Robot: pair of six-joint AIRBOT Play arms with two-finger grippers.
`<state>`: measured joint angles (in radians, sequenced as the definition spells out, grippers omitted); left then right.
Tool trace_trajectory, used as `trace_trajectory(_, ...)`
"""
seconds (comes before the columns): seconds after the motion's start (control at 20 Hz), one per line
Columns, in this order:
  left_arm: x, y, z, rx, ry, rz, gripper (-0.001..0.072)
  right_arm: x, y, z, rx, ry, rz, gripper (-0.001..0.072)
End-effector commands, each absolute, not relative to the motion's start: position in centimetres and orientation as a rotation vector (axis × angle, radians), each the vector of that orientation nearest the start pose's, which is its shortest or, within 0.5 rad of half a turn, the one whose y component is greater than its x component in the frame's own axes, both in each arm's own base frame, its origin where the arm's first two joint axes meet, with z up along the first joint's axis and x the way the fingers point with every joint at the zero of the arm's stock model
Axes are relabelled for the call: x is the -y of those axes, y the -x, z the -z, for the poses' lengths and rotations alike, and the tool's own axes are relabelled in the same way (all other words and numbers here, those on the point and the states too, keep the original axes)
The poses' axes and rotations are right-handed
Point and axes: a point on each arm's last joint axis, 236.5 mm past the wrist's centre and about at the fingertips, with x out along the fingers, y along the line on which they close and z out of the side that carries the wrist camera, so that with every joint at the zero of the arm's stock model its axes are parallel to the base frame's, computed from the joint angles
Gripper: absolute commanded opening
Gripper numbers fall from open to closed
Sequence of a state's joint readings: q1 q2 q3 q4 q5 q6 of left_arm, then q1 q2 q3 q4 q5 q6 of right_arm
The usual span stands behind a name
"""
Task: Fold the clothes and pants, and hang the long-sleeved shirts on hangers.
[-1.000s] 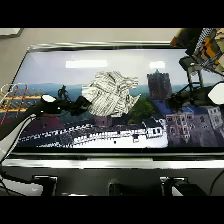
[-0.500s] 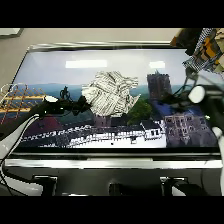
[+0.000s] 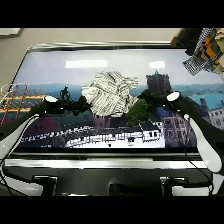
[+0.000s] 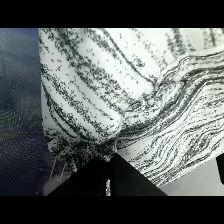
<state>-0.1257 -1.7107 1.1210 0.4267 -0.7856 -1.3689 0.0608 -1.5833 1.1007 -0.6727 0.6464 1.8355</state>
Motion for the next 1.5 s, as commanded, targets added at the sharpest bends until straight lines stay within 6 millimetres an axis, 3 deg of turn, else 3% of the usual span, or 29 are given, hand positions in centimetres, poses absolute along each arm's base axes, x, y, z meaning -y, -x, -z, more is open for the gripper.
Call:
trace_trajectory(0.0,21.2,-45.4,7.8,-1.24,0.975,0.338,0.0029,-15.3,-49.1,7.1,-1.106,-1.227,-0.01,0.0613)
trace_trajectory(0.1,21.2,-45.4,7.8,-1.24,0.975,0.338,0.0029,-15.9,-49.1,7.4,-1.111,-1.23,-0.042,0.0608)
trace_trajectory(0.2,21.2,-45.4,7.8,-1.24,0.975,0.339,0.0029,-16.1,-49.1,7.5,-1.115,-1.224,-0.061,0.0501)
trace_trajectory(0.3,21.2,-45.3,7.8,-1.235,0.939,0.367,0.0028,-16.3,-49.0,7.5,-1.114,-1.19,-0.09,0.0255)
trace_trajectory(0.35,21.3,-45.1,7.8,-1.236,0.918,0.388,0.0028,-16.5,-48.8,7.4,-1.12,-1.166,-0.112,0.0028)
trace_trajectory(0.5,21.5,-45.0,6.6,-1.215,0.877,0.431,0.0026,-17.4,-48.2,5.7,-1.131,-1.109,-0.21,0.0033)
trace_trajectory(0.6,21.0,-46.0,3.1,-1.137,0.713,0.49,0.0025,-17.6,-49.1,1.2,-1.053,-1.014,-0.301,0.0032)
trace_trajectory(0.7,20.5,-48.1,-3.8,-0.991,0.571,0.548,0.0025,-17.1,-50.8,-6.4,-0.896,-0.901,-0.378,0.0032)
trace_trajectory(0.85,20.0,-49.8,-19.1,-0.664,0.426,0.622,0.0026,-16.4,-51.0,-20.6,-0.628,-0.716,-0.484,0.0032)
trace_trajectory(0.95,19.8,-47.8,-30.8,-0.423,0.373,0.672,0.0026,-15.2,-48.7,-30.7,-0.429,-0.613,-0.502,0.0033)
trace_trajectory(1.05,19.2,-43.6,-40.4,-0.22,0.326,0.708,0.0026,-13.8,-44.1,-40.0,-0.231,-0.497,-0.508,0.0033)
trace_trajectory(1.1,18.8,-41.1,-44.0,-0.136,0.307,0.72,0.0027,-13.1,-41.0,-44.1,-0.133,-0.447,-0.509,0.0033)
trace_trajectory(1.15,18.4,-38.2,-47.3,-0.059,0.289,0.732,0.0026,-12.5,-37.8,-47.2,-0.053,-0.411,-0.508,0.0033)
trace_trajectory(1.25,17.8,-32.9,-51.5,0.046,0.271,0.748,0.0026,-11.8,-31.1,-51.9,0.08,-0.364,-0.516,0.0033)
trace_trajectory(1.35,17.1,-27.8,-54.6,0.135,0.263,0.761,0.0027,-11.6,-24.6,-54.8,0.174,-0.333,-0.543,0.0033)
trace_trajectory(1.45,16.6,-23.9,-56.6,0.206,0.245,0.77,0.0027,-11.1,-19.8,-56.4,0.233,-0.346,-0.552,0.0033)
